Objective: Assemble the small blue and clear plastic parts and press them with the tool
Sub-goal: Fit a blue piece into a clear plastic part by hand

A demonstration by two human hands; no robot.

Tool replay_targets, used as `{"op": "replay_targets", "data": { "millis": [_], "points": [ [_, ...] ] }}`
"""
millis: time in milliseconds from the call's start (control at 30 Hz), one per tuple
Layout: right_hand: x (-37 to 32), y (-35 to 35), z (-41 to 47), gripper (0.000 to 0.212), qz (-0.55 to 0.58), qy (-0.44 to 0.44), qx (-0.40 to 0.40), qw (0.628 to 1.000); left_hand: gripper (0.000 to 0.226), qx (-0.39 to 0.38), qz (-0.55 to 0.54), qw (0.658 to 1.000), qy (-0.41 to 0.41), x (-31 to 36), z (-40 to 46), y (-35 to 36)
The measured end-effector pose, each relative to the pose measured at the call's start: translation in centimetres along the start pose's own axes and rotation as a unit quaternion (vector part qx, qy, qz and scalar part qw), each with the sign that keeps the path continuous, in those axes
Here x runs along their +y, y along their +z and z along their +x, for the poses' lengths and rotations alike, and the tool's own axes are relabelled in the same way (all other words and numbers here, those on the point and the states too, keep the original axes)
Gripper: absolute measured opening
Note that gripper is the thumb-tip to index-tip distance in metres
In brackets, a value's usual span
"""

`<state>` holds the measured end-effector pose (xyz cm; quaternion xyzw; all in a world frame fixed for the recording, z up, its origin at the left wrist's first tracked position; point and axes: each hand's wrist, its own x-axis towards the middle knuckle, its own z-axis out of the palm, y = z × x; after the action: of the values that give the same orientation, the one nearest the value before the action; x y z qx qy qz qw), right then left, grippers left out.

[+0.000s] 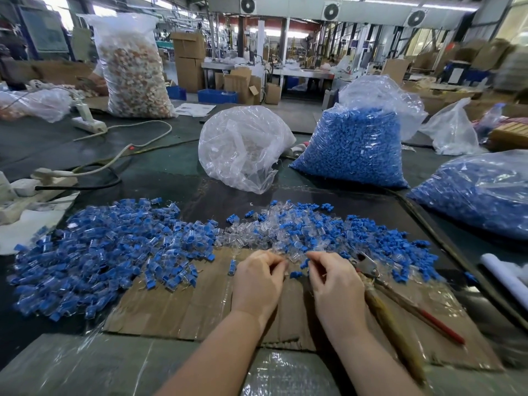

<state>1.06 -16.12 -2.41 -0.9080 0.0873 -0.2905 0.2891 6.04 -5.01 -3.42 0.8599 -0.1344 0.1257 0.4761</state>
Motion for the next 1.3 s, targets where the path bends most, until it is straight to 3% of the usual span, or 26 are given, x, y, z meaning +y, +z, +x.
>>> {"op": "replay_targets", "data": {
  "millis": [233, 333, 767, 1067, 1233, 1300],
  "points": [
    [0.36, 0.29, -0.77, 0.007, 0.017, -0.011, 0.023, 1.0, 0.029, -0.051, -0.035, 0.998, -0.004, -0.35, 0.09, 0.23],
    [0.4, 0.45, -0.87, 0.002, 0.01, -0.026, 0.032, 0.999, 0.019, -0.056, -0.034, 0.998, 0.001, -0.42, 0.24, 0.16],
    [0.43, 0.72, -0.95, 0.017, -0.014, -0.024, 0.019, 0.999, 0.021, -0.095, -0.252, 0.957, -0.102, -0.7, 0.29, -0.28],
    [0.24, 0.86, -0.99, 0.021, -0.045, -0.04, 0.018, 0.998, 0.021, -0.12, -0.281, 0.947, -0.101, -0.45, 0.23, -0.38],
    [0.56, 0.71, -0.96, 0.004, -0.009, -0.05, 0.004, 0.999, 0.017, -0.117, -0.27, 0.951, -0.093, -0.47, 0.25, -0.59],
    [0.55, 0.59, -0.95, 0.014, -0.002, -0.057, -0.002, 0.998, 0.016, -0.121, -0.266, 0.952, -0.092, -0.53, 0.28, -0.63]
  ]
}}
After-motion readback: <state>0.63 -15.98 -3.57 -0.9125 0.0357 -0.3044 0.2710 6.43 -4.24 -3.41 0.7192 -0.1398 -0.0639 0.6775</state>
